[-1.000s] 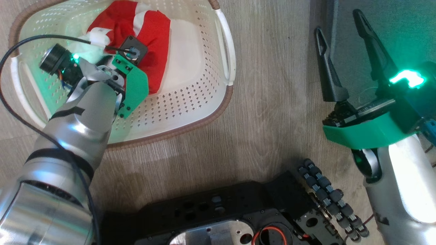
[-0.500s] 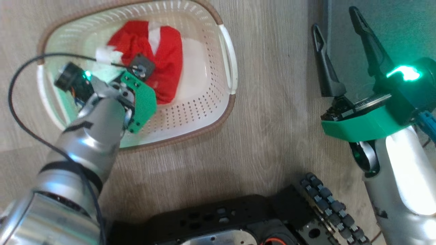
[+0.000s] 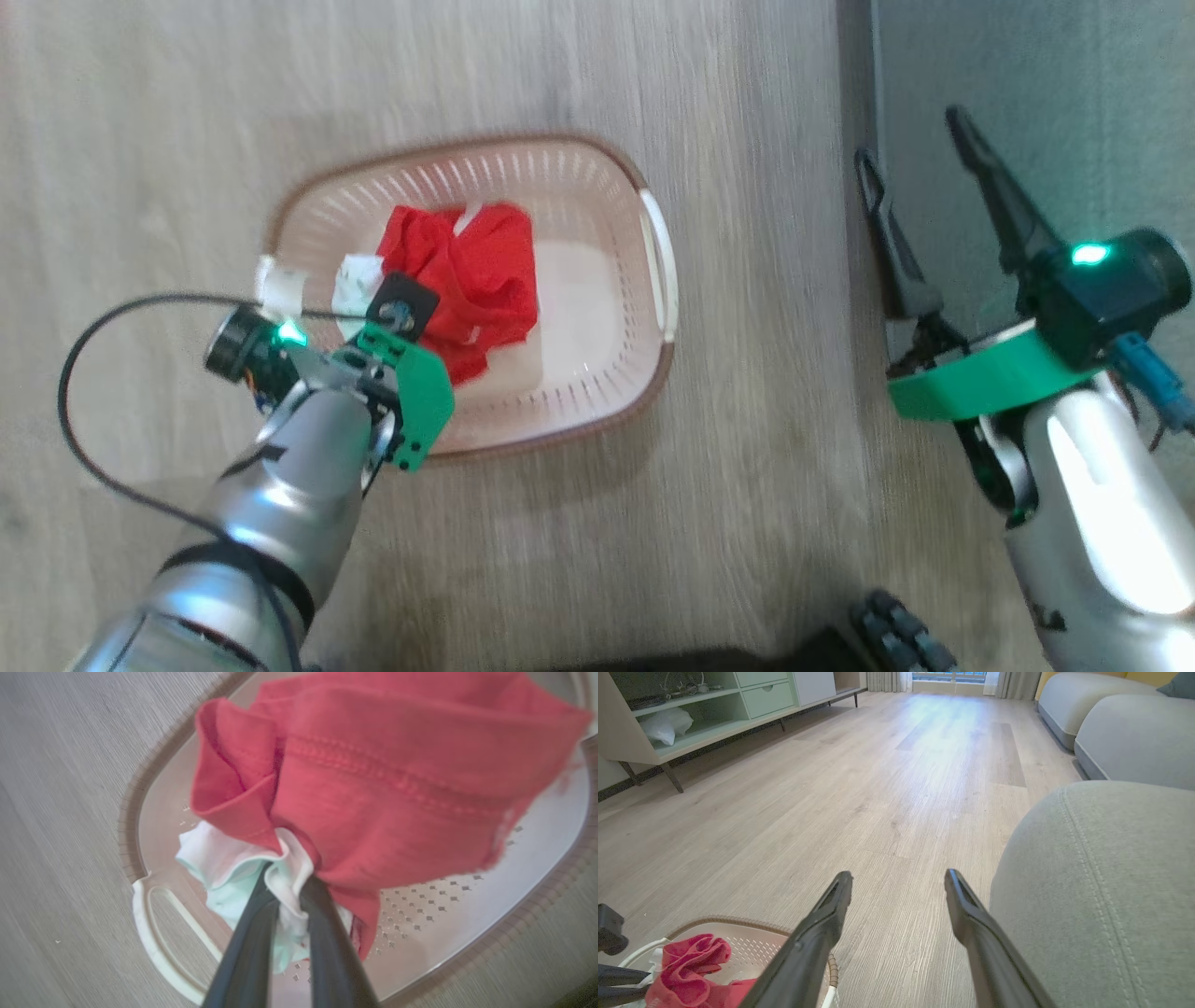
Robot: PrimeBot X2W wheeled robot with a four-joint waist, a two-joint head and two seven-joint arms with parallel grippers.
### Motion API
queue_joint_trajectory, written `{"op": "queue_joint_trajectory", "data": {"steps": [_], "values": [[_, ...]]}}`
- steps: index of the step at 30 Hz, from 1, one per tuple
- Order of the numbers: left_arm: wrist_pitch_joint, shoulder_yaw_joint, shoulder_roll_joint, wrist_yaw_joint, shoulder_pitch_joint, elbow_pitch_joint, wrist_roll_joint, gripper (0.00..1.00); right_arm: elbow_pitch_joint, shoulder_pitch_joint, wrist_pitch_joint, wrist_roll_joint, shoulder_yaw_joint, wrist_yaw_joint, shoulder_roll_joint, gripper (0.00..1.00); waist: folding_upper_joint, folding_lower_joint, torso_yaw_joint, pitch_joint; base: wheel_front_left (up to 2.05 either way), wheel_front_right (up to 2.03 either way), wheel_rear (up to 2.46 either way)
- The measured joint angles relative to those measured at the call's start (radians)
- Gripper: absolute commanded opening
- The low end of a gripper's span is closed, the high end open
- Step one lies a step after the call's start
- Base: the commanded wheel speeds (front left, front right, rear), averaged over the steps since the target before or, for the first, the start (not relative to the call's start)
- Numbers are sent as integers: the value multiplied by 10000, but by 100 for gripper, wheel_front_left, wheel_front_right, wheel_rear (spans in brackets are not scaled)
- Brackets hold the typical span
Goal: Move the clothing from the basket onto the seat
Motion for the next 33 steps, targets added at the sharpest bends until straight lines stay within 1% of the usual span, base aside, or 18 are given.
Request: {"op": "queue_joint_trajectory", "data": {"steps": [7, 10, 15, 17, 21, 25, 33], "values": [[-541, 132, -12, 19, 767, -525, -757, 0, 332, 463, 0, 105, 21, 0, -36, 100, 0, 0, 449, -1540, 0, 0, 0], [-610, 207, -13, 123, 1124, -826, -1007, 0, 462, 747, 0, 169, 8, 0, -29, 100, 0, 0, 640, -2152, 0, 0, 0], [-610, 468, 6, 347, 1774, -2144, -1145, 0, 648, 1204, 0, 178, -12, 0, 44, 100, 1, 0, 929, -3092, 0, 0, 0], [-612, 646, 42, 364, 2075, -2627, -1145, 0, 688, 1371, 0, 178, -29, 0, 82, 100, 1, 0, 1031, -3443, 0, 0, 0], [-610, 1018, 201, 514, 2809, -3563, -1129, 0, 771, 1718, 0, 244, -84, 0, 121, 100, 1, -1, 1201, -4086, 0, 0, 0], [-610, 1453, 370, 550, 3471, -4546, -932, 0, 846, 1992, 0, 249, -98, 0, 194, 100, 1, -1, 1326, -4659, 0, 0, 0], [-612, 2506, 368, 577, 4730, -6544, -698, 0, 880, 2673, 0, 255, -138, 0, 318, 100, 1, 0, 1541, -5544, 0, 0, 0]]}}
